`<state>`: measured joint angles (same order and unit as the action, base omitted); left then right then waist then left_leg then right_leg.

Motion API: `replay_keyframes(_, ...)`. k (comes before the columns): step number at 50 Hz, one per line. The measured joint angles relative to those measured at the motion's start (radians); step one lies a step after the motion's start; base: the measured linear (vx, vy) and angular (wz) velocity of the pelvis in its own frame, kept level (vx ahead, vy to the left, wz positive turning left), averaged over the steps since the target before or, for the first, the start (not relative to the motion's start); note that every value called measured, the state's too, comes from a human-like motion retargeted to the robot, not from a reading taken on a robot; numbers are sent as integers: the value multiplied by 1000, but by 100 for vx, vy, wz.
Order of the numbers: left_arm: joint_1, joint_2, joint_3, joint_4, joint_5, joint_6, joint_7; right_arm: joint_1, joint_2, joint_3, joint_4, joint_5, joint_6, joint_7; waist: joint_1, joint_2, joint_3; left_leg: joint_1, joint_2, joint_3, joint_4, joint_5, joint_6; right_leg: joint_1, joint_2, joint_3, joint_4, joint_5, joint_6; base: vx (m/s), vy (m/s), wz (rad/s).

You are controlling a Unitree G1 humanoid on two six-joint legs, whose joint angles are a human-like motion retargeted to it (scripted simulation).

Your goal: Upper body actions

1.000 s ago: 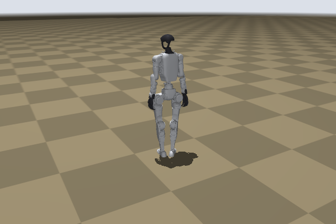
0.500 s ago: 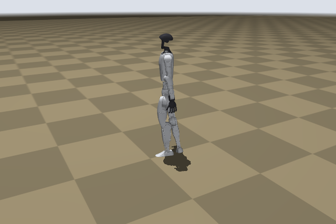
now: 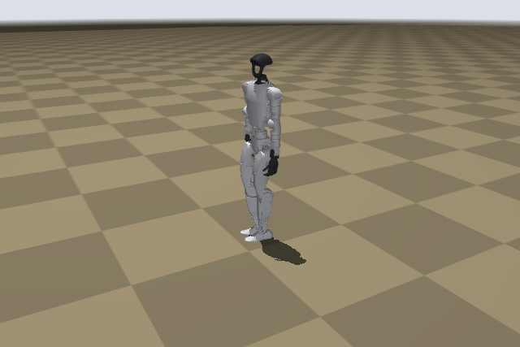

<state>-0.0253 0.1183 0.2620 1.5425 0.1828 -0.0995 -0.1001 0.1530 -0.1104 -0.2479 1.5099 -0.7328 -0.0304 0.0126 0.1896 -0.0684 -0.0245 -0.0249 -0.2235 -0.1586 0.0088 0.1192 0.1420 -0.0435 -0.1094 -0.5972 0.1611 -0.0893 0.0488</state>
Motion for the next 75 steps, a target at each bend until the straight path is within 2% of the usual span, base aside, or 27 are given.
replay_keyframes(4, 1, 2, -40, -19, 12, -12, -21, 5, -2, -7, 17, 5, 3, -13, -44, 6, 4, 2, 15, 45, -10, -9, 4, -24, 7, 18, 0, 27, -9, -20, -4, -42)
replay_keyframes(10, -12, 11, -80, 8, 25, -12, -18, -31, 3, -10, 17, 68, -1, 7, -107, 14, 25, 0, 61, 219, -37, -44, 13, -81, 19, 21, -11, 52, -38, -43, 1, -178)
replay_keyframes(15, -22, 28, -90, 28, 44, -6, -17, -57, 1, 11, -3, 95, -20, 15, -155, 27, 28, 3, 131, 460, -58, -96, -2, -37, -18, -289, -64, 32, -36, -60, 15, -264)
replay_keyframes(20, -3, 43, -53, 27, 51, -4, -4, -75, -15, 17, 17, 124, -12, 13, -153, 32, 2, 29, 188, 748, -73, -157, -50, 29, 3, -585, -113, 80, -79, -51, 25, -312)
replay_keyframes(25, 28, 45, 19, 31, 29, 15, 4, -79, -38, -16, 75, 171, 4, -6, -151, 37, -37, 47, 218, 891, -43, -212, -98, 76, 10, -590, -114, 161, -92, -49, 30, -258)
replay_keyframes(26, 33, 44, 33, 31, 21, 17, 7, -76, -43, -25, 86, 181, 8, -10, -157, 30, -46, 52, 212, 914, -34, -221, -110, 86, 8, -581, -129, 141, -37, -32, 25, -193)
replay_keyframes(27, 39, 45, 46, 31, 14, 18, 9, -73, -48, -34, 100, 192, 12, -14, -165, 26, -54, 58, 211, 934, -25, -227, -123, 89, 14, -559, -145, 122, -12, -31, 22, -165)
replay_keyframes(30, 54, 52, 74, 26, 0, 28, 12, -71, -60, -57, 154, 222, 27, -16, -171, 30, -74, 91, 239, 1002, 8, -225, -174, 49, 63, -426, -199, 115, -91, -35, 15, -171)
replay_keyframes(32, 60, 48, 80, 18, -10, 30, 23, -72, -64, -72, 176, 246, 42, -8, -168, 36, -83, 104, 270, 1010, 37, -194, -201, 33, 62, -375, -197, 122, -97, -41, 8, -153)
replay_keyframes(36, 76, 40, 97, -19, -52, 21, 15, -81, -55, -81, 170, 261, 45, 4, -222, 12, -75, 132, 320, 1007, 138, -81, -228, 28, 69, -285, -221, 115, -126, -41, 3, -105)
replay_keyframes(38, 83, 39, 108, -35, -47, 23, 3, -79, -46, -74, 157, 249, 42, 11, -229, -20, -83, 124, 347, 1001, 231, -23, -194, 30, 52, -255, -237, 121, -134, -22, -3, -144)
replay_keyframes(39, 84, 39, 107, -41, -43, 24, 5, -77, -43, -72, 153, 243, 40, 13, -226, -38, -86, 105, 359, 972, 292, -9, -155, 31, 37, -233, -241, 125, -138, -20, -4, -139)
replay_keyframes(41, 80, 34, 96, -45, -40, 22, 15, -75, -40, -69, 149, 232, 40, 14, -214, -71, -88, 42, 373, 869, 426, -14, -76, 32, 7, -196, -245, 134, -143, -15, -3, -130)
replay_keyframes(42, 76, 29, 88, -44, -42, 21, 20, -76, -40, -68, 148, 225, 43, 14, -205, -82, -90, 8, 373, 809, 482, -33, -59, 30, -3, -177, -244, 137, -146, -19, -5, -133)
replay_keyframes(44, 62, 12, 75, -35, -50, 20, 20, -81, -41, -69, 144, 217, 49, 10, -174, -84, -87, -48, 336, 680, 528, -83, -97, 20, -10, -123, -234, 143, -151, -24, -6, -159)
replay_keyframes(47, 38, -18, 59, -34, -57, 11, 6, -98, -45, -67, 130, 225, 46, 8, -128, -65, -66, -110, 209, 475, 483, -152, -155, 15, 6, -60, -224, 152, -159, -20, 0, -162)
replay_keyframes(51, 27, -43, 16, -65, -30, -21, 0, -112, -52, -67, 99, 229, 37, 21, -107, -4, -48, -94, 188, 510, 286, -206, -159, 26, 55, -17, -218, 156, -163, -9, -3, -108)
replay_keyframes(53, 31, -50, -4, -76, -7, -37, 12, -115, -57, -66, 90, 223, 36, 28, -96, 41, -49, -86, 186, 552, 159, -185, -173, 40, 100, 4, -220, 153, -164, 12, 2, -85)
replay_keyframes(55, 43, -58, -25, -77, 12, -48, 19, -113, -65, -65, 90, 218, 37, 27, -113, 63, -62, -90, 80, 373, 87, -193, -62, 52, 109, 11, -217, 147, -157, 22, 2, -15)
replay_keyframes(56, 44, -58, -30, -73, 18, -47, 11, -117, -67, -61, 95, 218, 40, 24, -142, 82, -76, -76, 158, 497, 104, -204, -111, 48, 120, 0, -215, 142, -155, 16, 0, 32)
replay_keyframes(57, 43, -57, -33, -69, 26, -45, 2, -122, -67, -55, 99, 222, 41, 22, -161, 93, -83, -74, 193, 535, 115, -206, -139, 45, 126, -3, -211, 139, -152, 11, -4, 13)
replay_keyframes(58, 38, -55, -31, -66, 35, -39, -7, -127, -63, -48, 99, 235, 39, 17, -161, 90, -77, -99, 143, 398, 111, -194, -126, 48, 119, 12, -203, 137, -150, 9, -10, 5)
replay_keyframes(60, 26, -47, -30, -65, 48, -29, -13, -134, -52, -45, 95, 272, 28, 8, -190, 94, -70, -76, 175, 511, 103, -196, -136, 49, 114, -10, -186, 124, -143, 4, -14, 42)
replay_keyframes(65, 11, -37, -7, -81, 23, -24, 4, -127, -37, -22, 80, 320, -20, 5, -149, 99, -72, -94, 146, 394, 71, -179, -119, 33, 109, 8, -88, 71, -136, 13, -16, 46)
replay_keyframes(68, -5, -30, 8, -80, -3, -20, 2, -122, -30, -11, 84, 281, -11, 2, -183, 104, -71, -121, 140, 290, 78, -150, -122, 14, 110, 34, -25, 69, -146, 10, -19, 192)
replay_keyframes(72, -44, -16, 2, -79, -8, -15, 3, -118, -28, -8, 101, 275, -4, 13, -199, 104, -50, -142, 129, 176, 78, -100, -124, -47, 145, 316, 79, 58, -142, 12, -23, 245)
replay_keyframes(75, -57, -11, -22, -94, -1, -24, 7, -107, -27, -17, 109, 273, -4, 16, -211, 92, -40, -170, 87, 34, 85, -55, -131, -88, 168, 546, 120, 34, -73, 13, -26, 304)
